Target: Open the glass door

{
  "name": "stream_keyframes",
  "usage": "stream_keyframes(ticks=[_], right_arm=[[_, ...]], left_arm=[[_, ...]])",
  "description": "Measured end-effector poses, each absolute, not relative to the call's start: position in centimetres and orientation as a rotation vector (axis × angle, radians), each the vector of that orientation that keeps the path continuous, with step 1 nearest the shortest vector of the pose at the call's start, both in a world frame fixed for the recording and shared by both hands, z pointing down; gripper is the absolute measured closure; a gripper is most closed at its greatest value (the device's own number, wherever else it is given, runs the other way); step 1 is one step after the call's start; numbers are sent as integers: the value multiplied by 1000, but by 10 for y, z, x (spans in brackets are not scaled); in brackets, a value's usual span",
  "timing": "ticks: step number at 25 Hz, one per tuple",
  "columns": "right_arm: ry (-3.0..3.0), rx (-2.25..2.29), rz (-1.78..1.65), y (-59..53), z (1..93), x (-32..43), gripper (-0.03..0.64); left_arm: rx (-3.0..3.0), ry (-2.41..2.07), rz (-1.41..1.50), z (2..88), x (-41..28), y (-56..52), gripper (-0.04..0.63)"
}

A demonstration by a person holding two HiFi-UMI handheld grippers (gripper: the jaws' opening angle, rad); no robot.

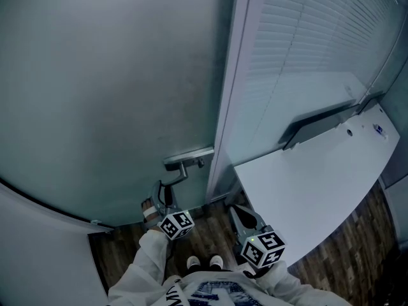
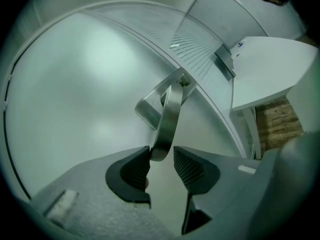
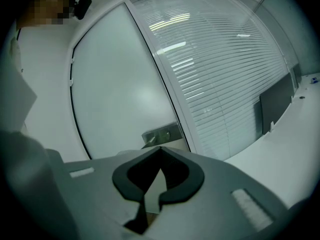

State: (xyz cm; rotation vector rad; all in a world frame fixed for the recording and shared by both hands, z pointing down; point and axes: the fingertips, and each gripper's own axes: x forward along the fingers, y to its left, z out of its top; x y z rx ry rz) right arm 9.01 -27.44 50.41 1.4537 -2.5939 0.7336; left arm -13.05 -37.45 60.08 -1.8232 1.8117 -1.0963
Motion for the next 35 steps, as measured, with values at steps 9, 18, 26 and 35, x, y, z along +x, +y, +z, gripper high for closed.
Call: stream_keyframes(ticks=[9, 18, 26, 35], right_arm=[[-2622, 1416, 768, -283, 495, 85, 612], [-2663, 1356, 784, -249, 507, 90, 612], [-2680, 1304, 824, -237, 514, 90, 612], [-2724, 1210, 830, -207, 522, 90, 612]], left_arm=[[-1828, 1773, -1138, 594, -127, -356, 453], [-1837, 1772, -1212, 598, -116, -300, 453], [-1870, 1782, -1283, 591, -114, -275, 453], [-1746, 1838, -1298, 571, -114, -234, 450]])
